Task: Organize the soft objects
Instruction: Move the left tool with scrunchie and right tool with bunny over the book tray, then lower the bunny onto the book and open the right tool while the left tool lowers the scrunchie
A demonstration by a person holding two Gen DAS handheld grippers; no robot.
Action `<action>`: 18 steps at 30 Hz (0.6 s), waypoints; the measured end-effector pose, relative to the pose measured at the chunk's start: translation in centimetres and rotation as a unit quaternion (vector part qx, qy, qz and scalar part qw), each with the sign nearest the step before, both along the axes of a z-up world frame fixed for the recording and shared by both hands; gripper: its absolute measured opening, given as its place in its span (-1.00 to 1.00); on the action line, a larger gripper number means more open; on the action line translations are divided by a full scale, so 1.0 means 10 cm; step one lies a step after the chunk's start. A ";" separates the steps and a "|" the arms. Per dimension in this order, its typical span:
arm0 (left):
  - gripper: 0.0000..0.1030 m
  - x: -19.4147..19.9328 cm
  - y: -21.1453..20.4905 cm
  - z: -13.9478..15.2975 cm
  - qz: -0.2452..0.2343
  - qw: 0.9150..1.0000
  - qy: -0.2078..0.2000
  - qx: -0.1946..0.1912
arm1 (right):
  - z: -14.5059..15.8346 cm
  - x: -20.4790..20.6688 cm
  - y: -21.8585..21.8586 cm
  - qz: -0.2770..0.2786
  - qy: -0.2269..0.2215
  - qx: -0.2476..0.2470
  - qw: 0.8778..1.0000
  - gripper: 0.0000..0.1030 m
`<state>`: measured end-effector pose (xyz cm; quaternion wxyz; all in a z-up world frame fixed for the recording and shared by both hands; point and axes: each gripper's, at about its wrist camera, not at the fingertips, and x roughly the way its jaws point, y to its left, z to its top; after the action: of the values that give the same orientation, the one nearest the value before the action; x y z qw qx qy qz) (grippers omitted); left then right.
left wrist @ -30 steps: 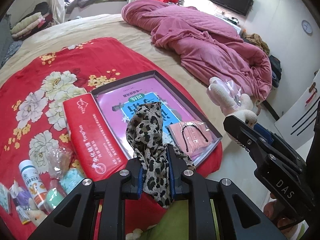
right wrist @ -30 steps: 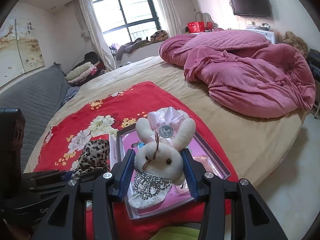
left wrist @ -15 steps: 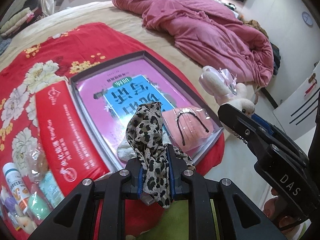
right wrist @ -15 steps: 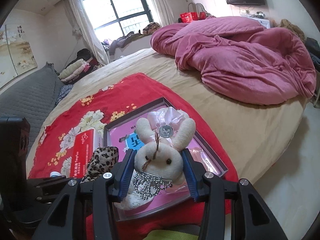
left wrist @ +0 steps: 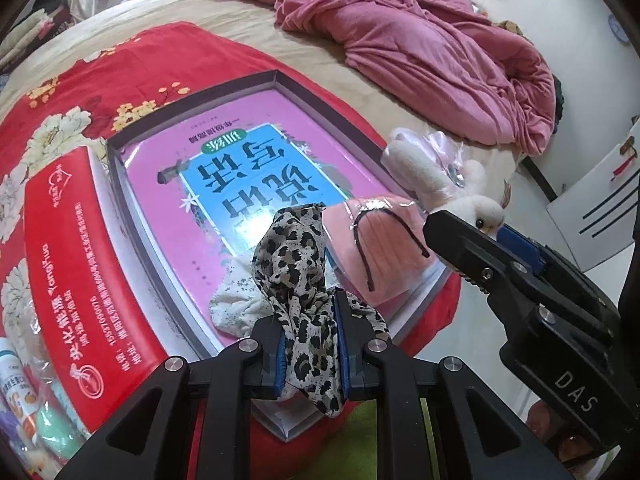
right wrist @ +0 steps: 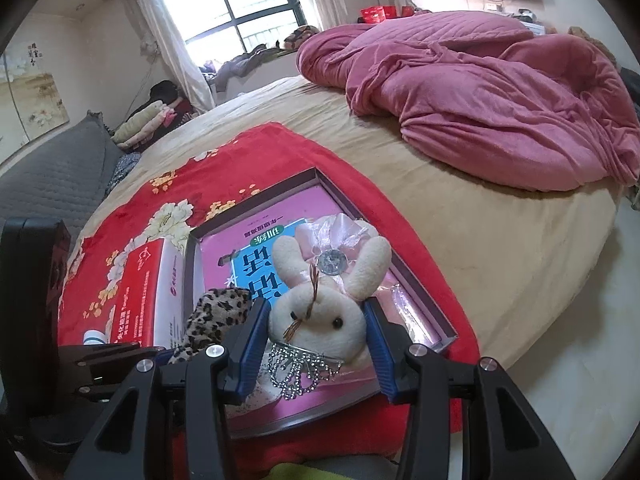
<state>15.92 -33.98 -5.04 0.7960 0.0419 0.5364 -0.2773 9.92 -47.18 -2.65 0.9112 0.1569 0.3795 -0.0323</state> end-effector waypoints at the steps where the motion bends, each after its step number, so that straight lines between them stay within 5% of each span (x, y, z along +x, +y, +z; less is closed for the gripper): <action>1: -0.62 0.01 -0.01 -0.02 0.001 1.000 0.002 0.003 | -0.02 0.02 0.00 0.003 0.002 0.000 1.000 -0.09; 18: -0.62 0.05 -0.06 -0.18 -0.003 1.000 0.015 0.014 | -0.37 0.34 0.02 0.023 0.063 -0.013 0.998 -0.08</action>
<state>16.45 -34.55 -6.88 0.7866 0.0506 0.5516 -0.2726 13.29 -46.99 -6.31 0.8879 0.1342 0.4393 -0.0258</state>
